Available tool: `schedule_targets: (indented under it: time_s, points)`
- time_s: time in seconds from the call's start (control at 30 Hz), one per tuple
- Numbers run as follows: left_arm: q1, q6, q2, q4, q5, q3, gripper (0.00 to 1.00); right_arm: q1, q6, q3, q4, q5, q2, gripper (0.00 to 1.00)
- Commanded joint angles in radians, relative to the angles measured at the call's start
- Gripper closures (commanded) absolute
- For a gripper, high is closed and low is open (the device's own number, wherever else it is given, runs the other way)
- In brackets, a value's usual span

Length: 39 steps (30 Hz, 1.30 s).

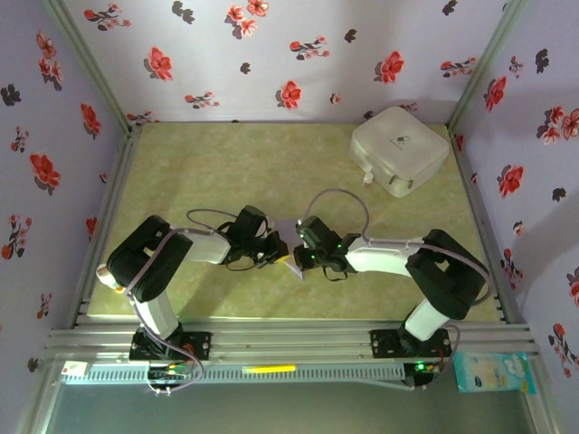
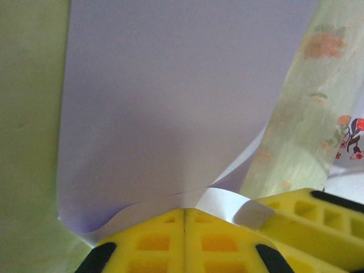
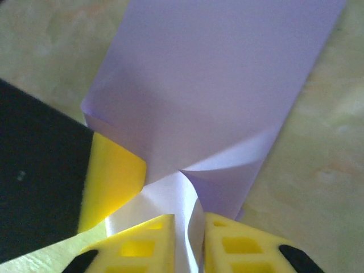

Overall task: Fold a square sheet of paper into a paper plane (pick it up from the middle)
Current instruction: Third fold the triangle at the center of the table.

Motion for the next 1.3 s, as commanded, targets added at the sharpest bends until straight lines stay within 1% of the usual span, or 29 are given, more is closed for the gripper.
schedule_targets:
  time_s: [0.0,0.07,0.1,0.23,0.3,0.4,0.47,0.57,0.63,0.97,1.27]
  points:
    - [-0.006,0.036,0.030,-0.039,-0.027,-0.018,1.00,-0.006,0.052,0.046,-0.092,0.065,-0.074,0.70]
    - [-0.006,0.034,0.030,-0.039,-0.026,-0.018,1.00,-0.014,0.100,0.050,-0.130,0.050,-0.106,0.64]
    - [-0.006,0.034,0.030,-0.038,-0.027,-0.017,1.00,-0.018,0.131,0.051,-0.137,0.016,-0.120,0.61]
    - [-0.006,0.033,0.026,-0.039,-0.029,-0.014,1.00,-0.018,0.243,0.044,-0.113,-0.142,-0.136,0.62]
    - [-0.006,0.033,0.027,-0.039,-0.028,-0.012,1.00,-0.017,0.292,0.023,-0.046,-0.233,-0.123,0.68]
    - [-0.006,0.033,0.027,-0.039,-0.028,-0.008,1.00,0.001,0.320,0.009,-0.015,-0.267,-0.102,0.82]
    - [-0.008,0.032,0.026,-0.039,-0.030,-0.011,1.00,0.008,0.322,0.011,-0.021,-0.280,-0.085,0.88]
    - [-0.007,0.033,0.030,-0.039,-0.028,-0.008,1.00,0.016,0.317,0.025,-0.034,-0.299,-0.052,0.93]
    - [-0.005,0.034,0.030,-0.039,-0.028,-0.008,1.00,0.019,0.312,0.034,-0.046,-0.290,-0.033,0.94]
    - [-0.006,0.033,0.033,-0.038,-0.026,-0.011,1.00,0.021,0.316,0.061,-0.043,-0.301,0.039,0.95]
    - [-0.006,0.033,0.035,-0.038,-0.026,-0.012,1.00,0.022,0.319,0.046,-0.071,-0.273,0.067,0.95]
